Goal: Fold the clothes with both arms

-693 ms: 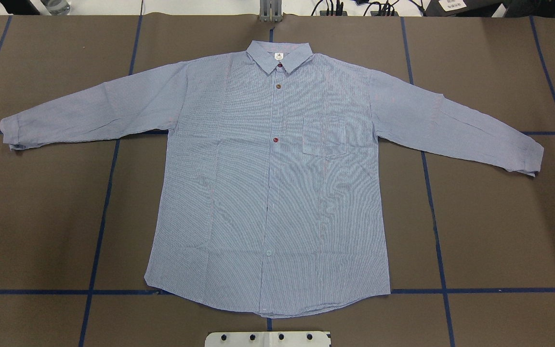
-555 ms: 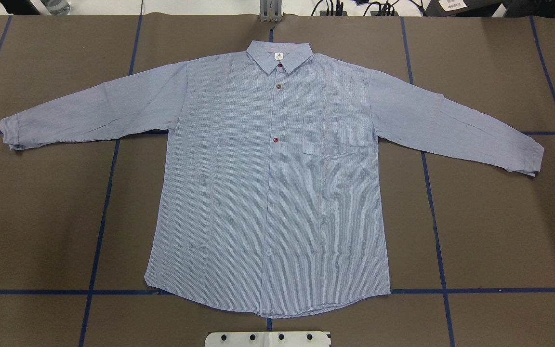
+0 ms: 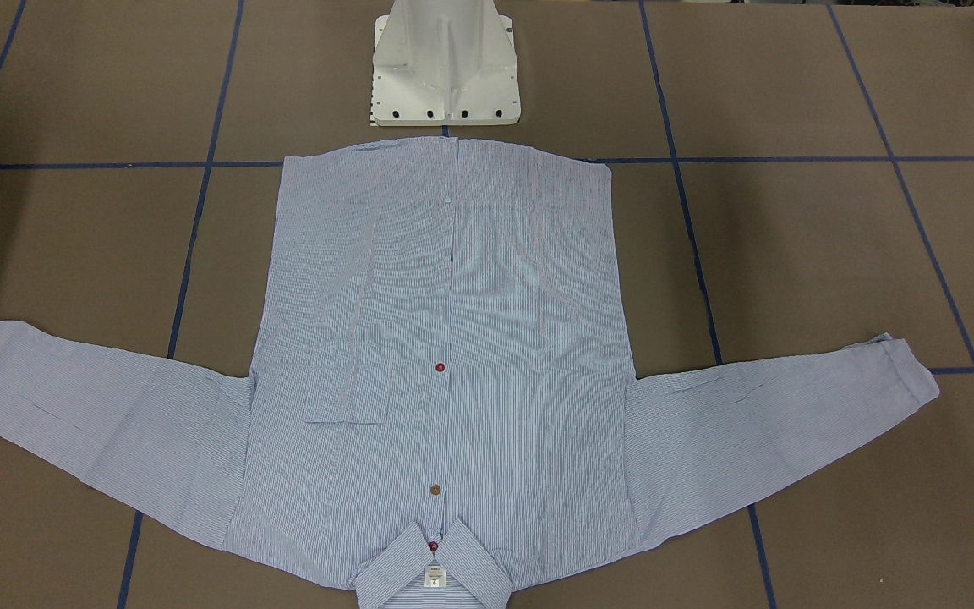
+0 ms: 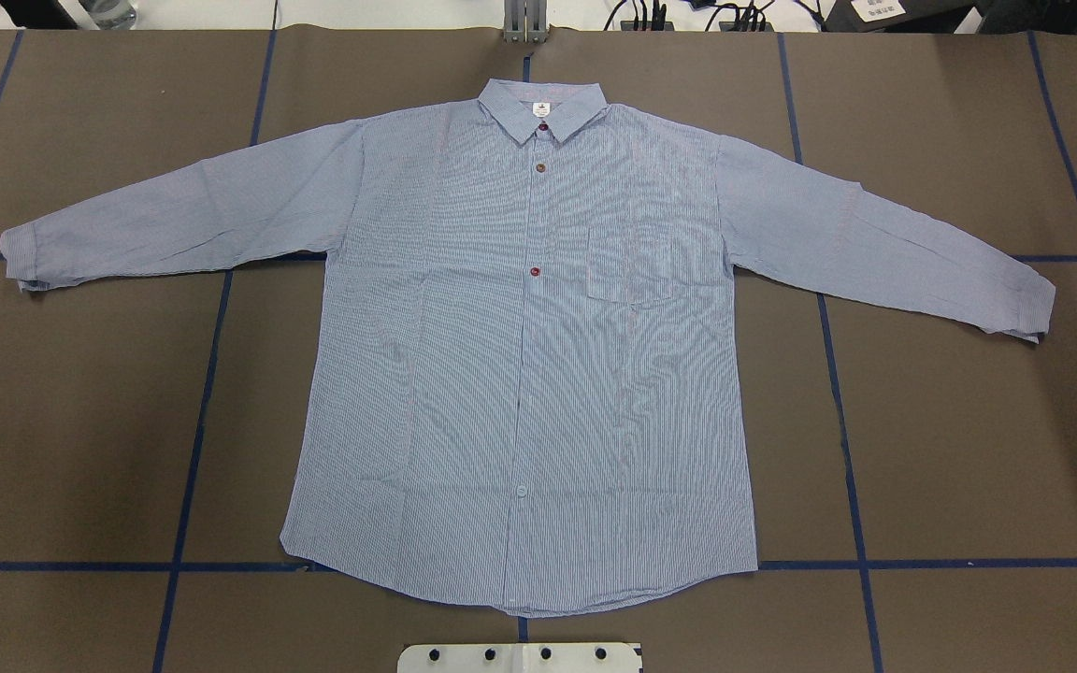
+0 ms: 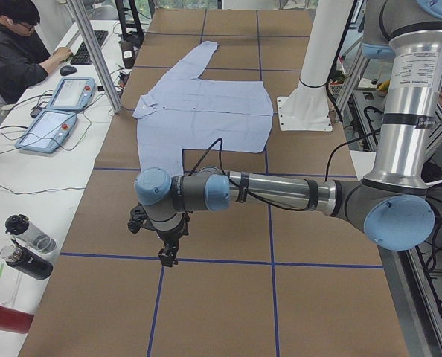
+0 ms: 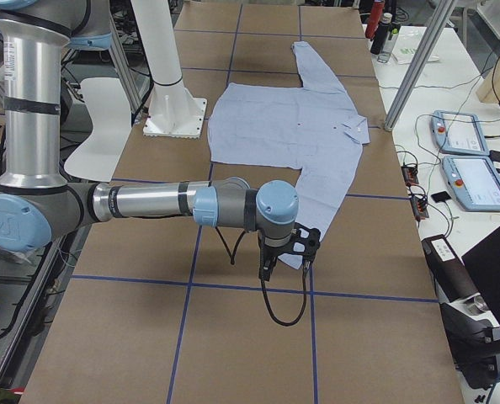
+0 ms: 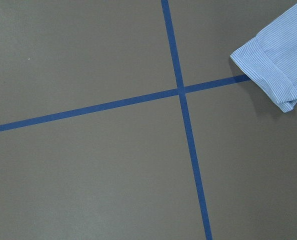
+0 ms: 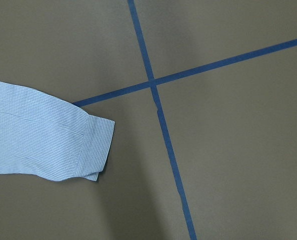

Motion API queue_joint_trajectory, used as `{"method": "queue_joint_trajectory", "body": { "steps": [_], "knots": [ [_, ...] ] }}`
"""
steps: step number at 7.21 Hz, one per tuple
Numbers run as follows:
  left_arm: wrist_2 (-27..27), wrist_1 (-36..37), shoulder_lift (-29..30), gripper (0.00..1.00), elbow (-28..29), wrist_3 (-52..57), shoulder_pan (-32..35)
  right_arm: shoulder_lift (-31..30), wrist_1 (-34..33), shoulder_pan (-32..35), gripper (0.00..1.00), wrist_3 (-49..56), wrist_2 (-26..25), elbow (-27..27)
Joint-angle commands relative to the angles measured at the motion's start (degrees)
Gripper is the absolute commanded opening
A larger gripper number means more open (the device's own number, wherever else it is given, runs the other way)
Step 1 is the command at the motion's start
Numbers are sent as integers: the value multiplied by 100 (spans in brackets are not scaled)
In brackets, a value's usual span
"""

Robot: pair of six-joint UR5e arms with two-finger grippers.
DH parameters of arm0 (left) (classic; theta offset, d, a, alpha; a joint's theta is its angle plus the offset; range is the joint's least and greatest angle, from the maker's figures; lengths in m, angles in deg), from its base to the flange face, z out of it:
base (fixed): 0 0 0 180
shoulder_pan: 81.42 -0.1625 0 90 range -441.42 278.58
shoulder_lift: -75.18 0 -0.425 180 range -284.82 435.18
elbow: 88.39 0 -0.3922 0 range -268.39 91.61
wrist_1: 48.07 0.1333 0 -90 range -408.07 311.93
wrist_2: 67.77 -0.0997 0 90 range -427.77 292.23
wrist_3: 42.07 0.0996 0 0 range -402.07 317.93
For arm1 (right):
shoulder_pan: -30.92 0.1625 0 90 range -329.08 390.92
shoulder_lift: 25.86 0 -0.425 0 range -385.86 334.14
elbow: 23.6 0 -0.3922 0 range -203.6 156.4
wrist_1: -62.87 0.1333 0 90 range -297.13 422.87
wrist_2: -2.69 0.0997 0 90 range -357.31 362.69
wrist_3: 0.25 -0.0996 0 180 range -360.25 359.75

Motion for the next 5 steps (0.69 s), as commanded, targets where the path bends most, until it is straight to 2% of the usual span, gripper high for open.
{"method": "queue_joint_trajectory", "body": {
  "steps": [1,2,3,4,5],
  "knots": [
    [-12,-183,203,100,-72,-49,-6,179,568,-305,100,-15,-15,-282],
    [23,-402,222,100,-81,-41,3,284,816,-411,100,-15,11,-545],
    [6,-639,318,100,-38,-50,-6,529,1480,-638,100,-15,-32,-1070],
    [-20,-1033,362,100,-28,-67,-15,549,2391,-676,100,-24,11,-1667],
    [14,-1115,311,100,-98,-50,-15,619,2975,-859,100,-24,-14,-2073]
  ]
}}
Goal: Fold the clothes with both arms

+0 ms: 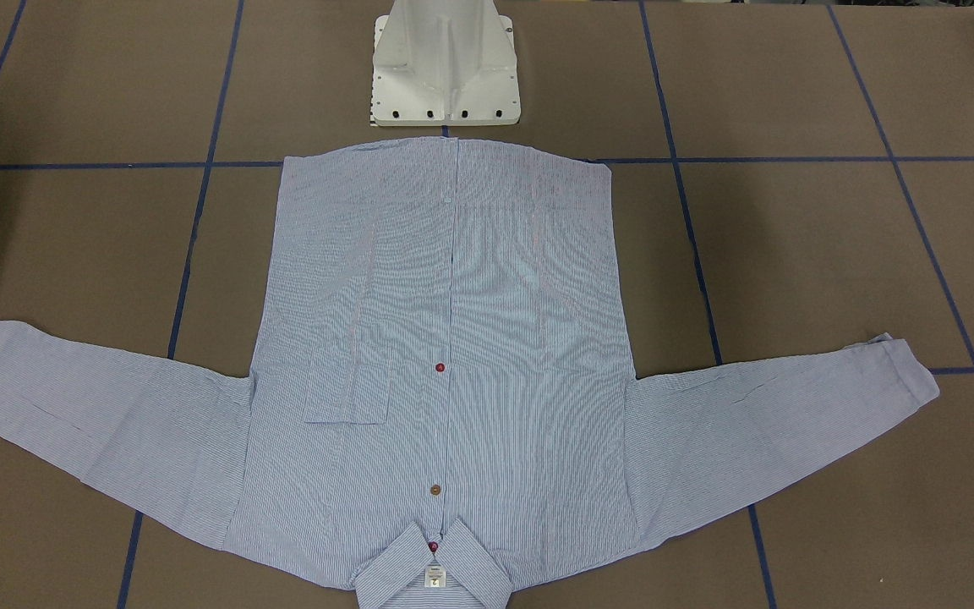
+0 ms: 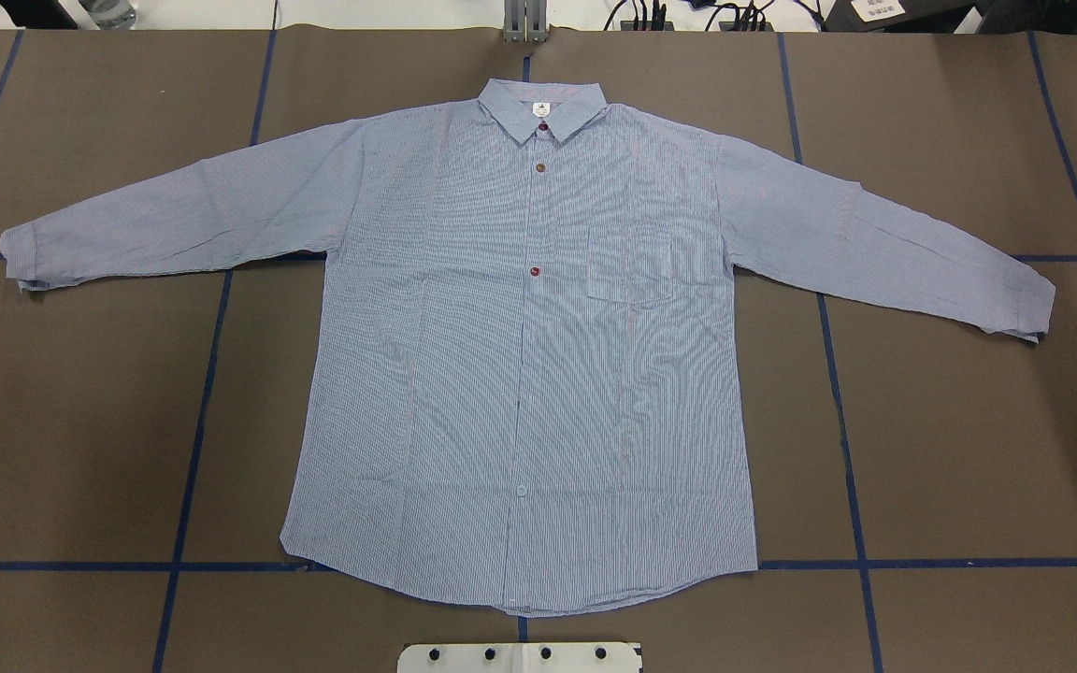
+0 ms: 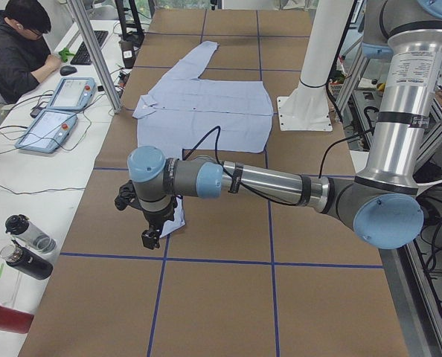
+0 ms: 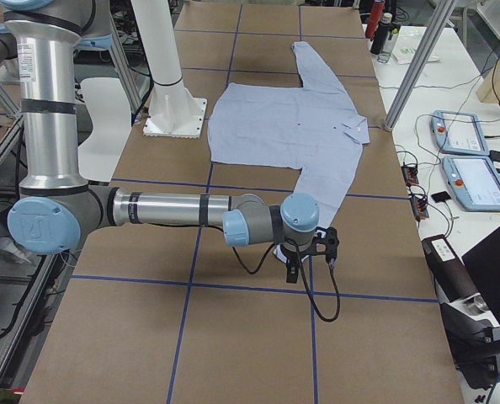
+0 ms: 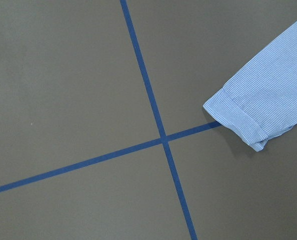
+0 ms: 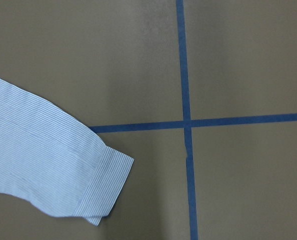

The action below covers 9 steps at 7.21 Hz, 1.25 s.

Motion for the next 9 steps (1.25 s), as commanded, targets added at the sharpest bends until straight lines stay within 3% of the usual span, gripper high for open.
{"method": "queue_joint_trajectory", "body": {
  "steps": [1,3,4,6,9],
  "knots": [
    [113,-251,-39,100,-54,-385,-4,90,1277,-306,100,-3,-19,-721],
    [281,-610,-39,100,-256,-688,-4,99,1955,-753,100,-622,-71,-722],
    [385,-612,-39,100,-178,-766,-4,55,2549,-965,100,-1010,-350,-774],
    [404,-621,-56,100,-142,-811,-4,20,3519,-1395,100,-2430,-431,-1029],
    [404,-647,-144,100,-168,-802,5,-51,3557,-1670,98,-2974,-537,-1082]
  ]
}}
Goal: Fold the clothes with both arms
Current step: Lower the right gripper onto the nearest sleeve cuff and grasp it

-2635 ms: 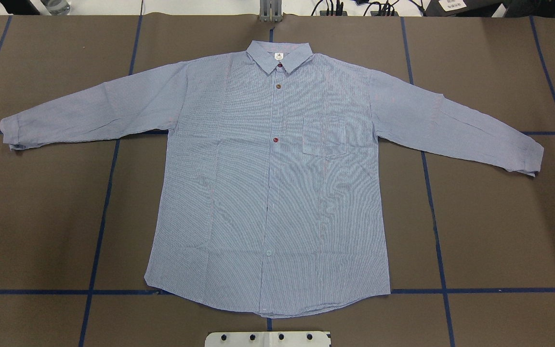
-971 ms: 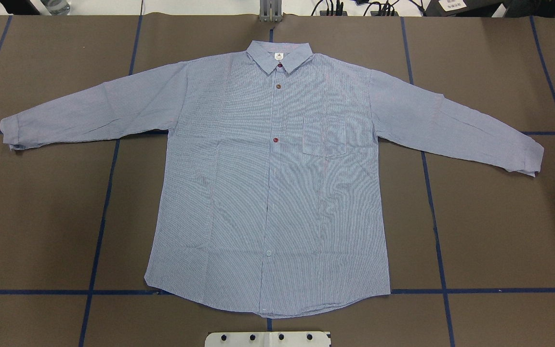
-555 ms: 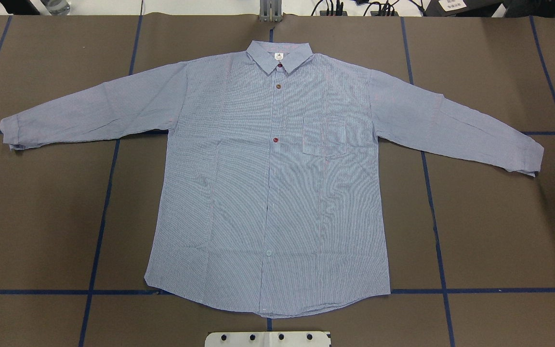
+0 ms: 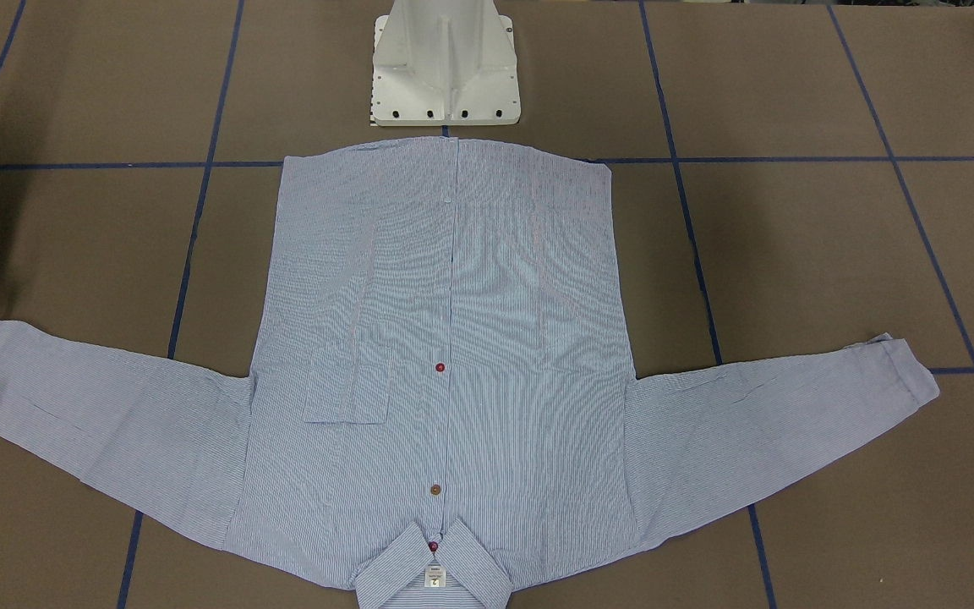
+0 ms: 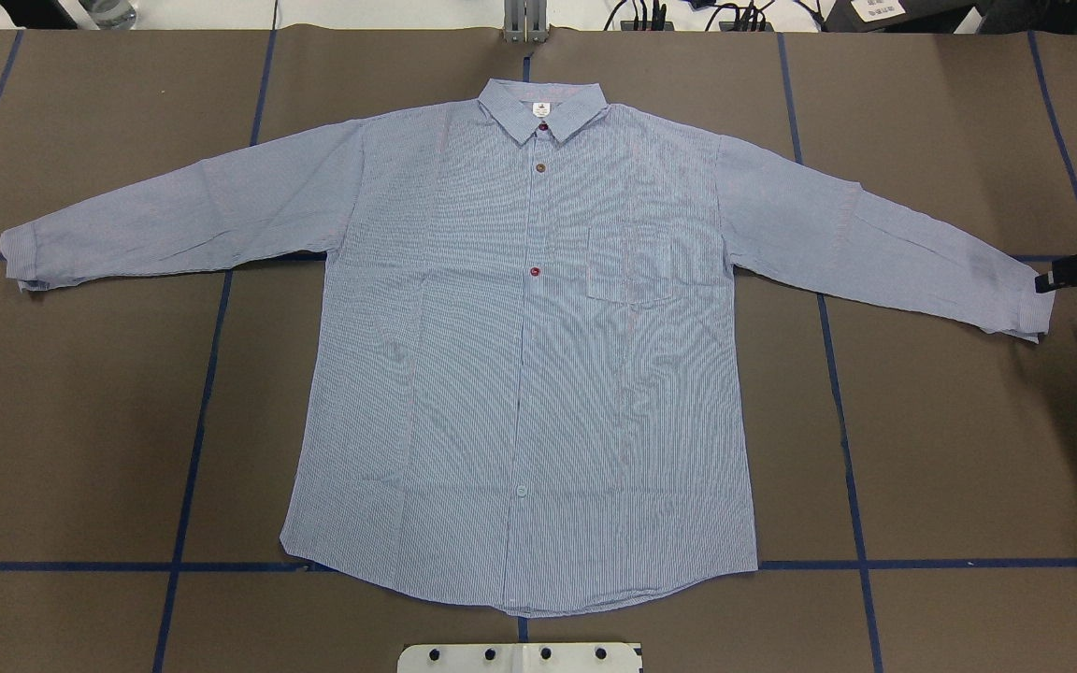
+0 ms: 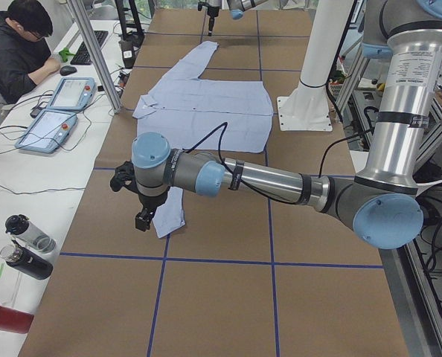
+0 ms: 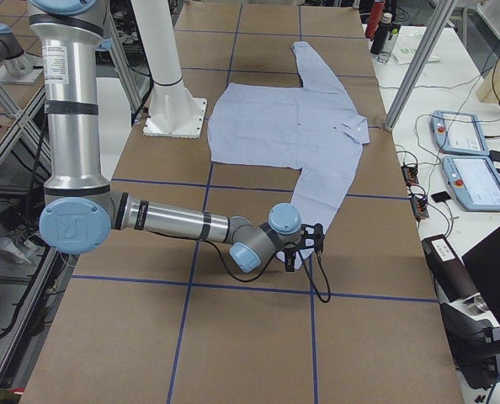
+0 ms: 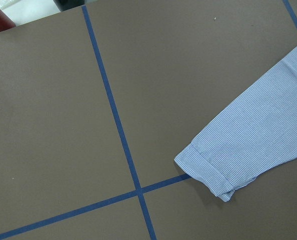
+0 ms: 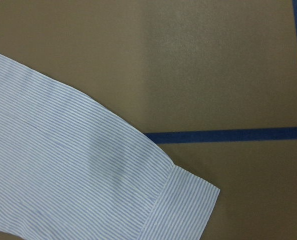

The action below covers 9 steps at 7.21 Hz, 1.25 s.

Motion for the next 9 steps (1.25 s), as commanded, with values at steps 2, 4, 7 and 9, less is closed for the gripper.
{"method": "queue_joint_trajectory", "body": {
  "steps": [2,4,7,9],
  "knots": [
    [1,-1,-39,100,-50,-12,1,-26,-20,-151,92,-119,-30,-42],
    [1,-9,-39,100,-77,-12,1,-17,-65,-239,87,-119,-4,-51],
    [1,-9,-39,100,-77,-12,1,-43,-82,-336,82,-119,23,-104],
    [1,-9,-39,100,-77,-12,1,-34,-82,-345,67,-119,23,-174]
  ]
}}
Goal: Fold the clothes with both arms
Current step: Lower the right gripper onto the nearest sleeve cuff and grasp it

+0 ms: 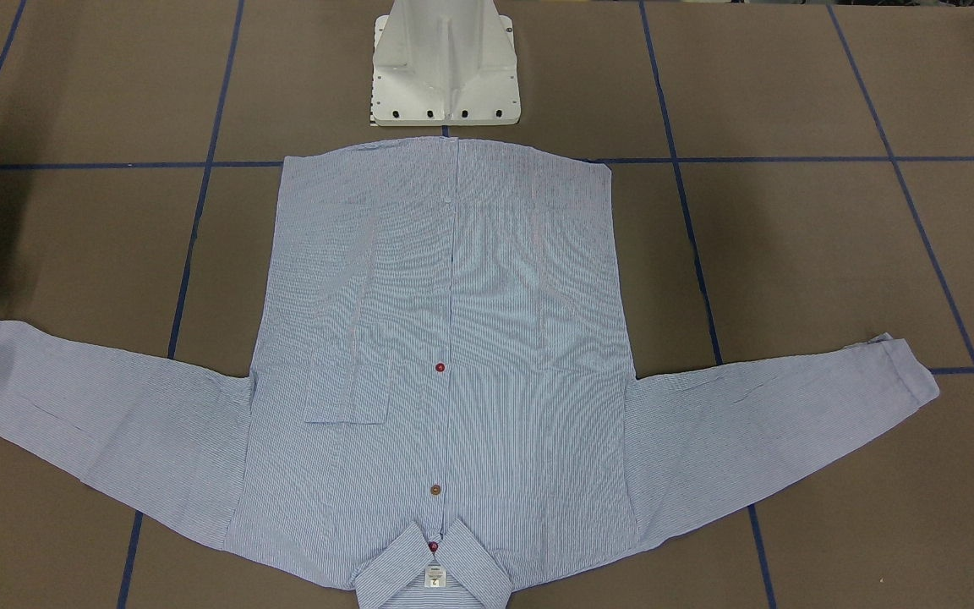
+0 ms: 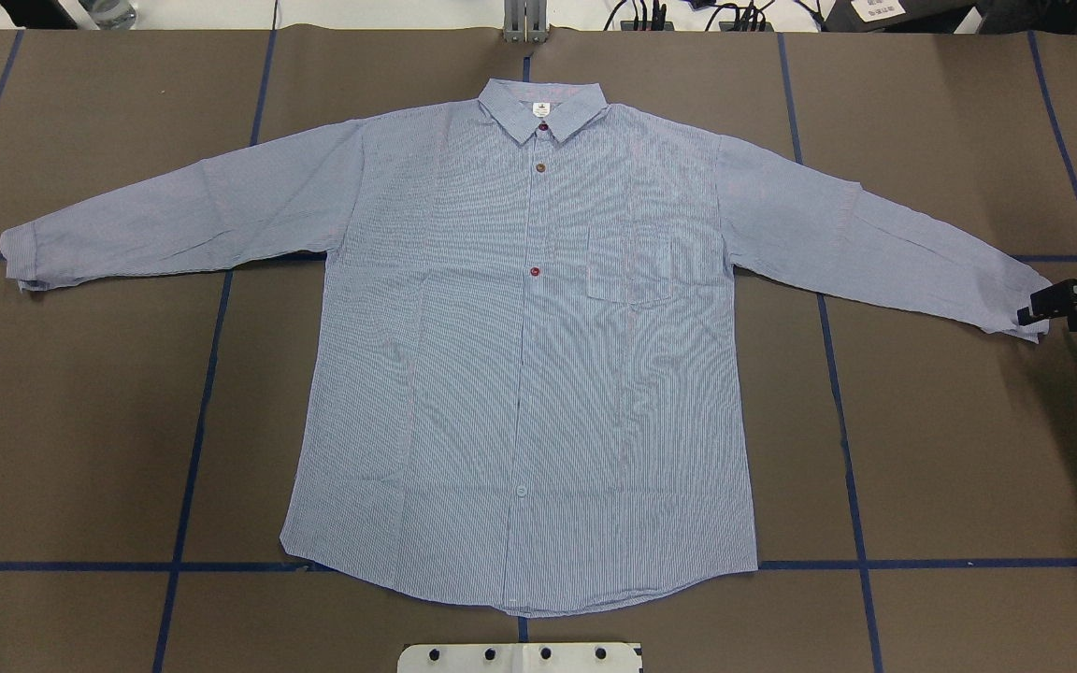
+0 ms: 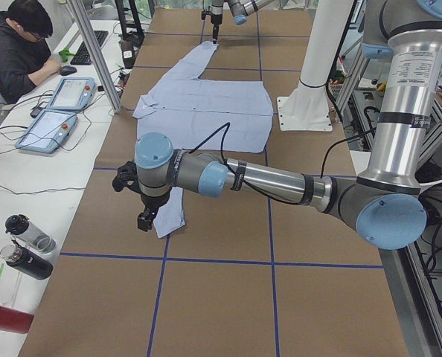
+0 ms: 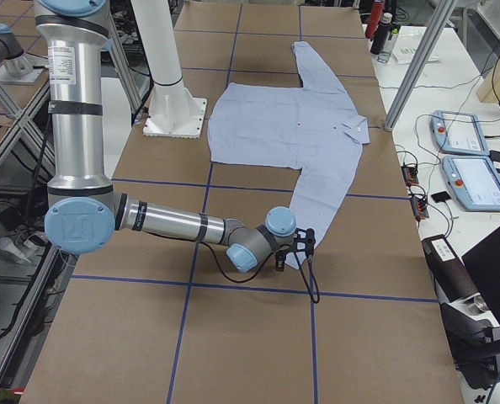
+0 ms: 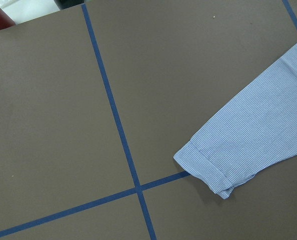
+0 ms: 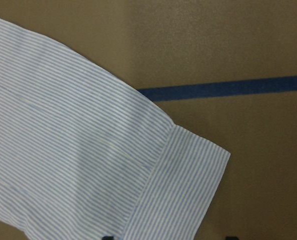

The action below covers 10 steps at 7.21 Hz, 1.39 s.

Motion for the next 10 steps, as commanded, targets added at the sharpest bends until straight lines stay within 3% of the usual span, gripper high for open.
{"method": "queue_joint_trajectory", "body": {
  "steps": [1,7,10],
  "knots": [
    [0,0,0,100,-9,0,0,12,-9,-19,59,0,2,-51],
    [0,8,0,100,-9,-9,0,91,-141,-19,36,0,20,-42],
    [0,0,9,100,0,-9,9,65,-335,-19,15,0,2,19]
  ]
}}
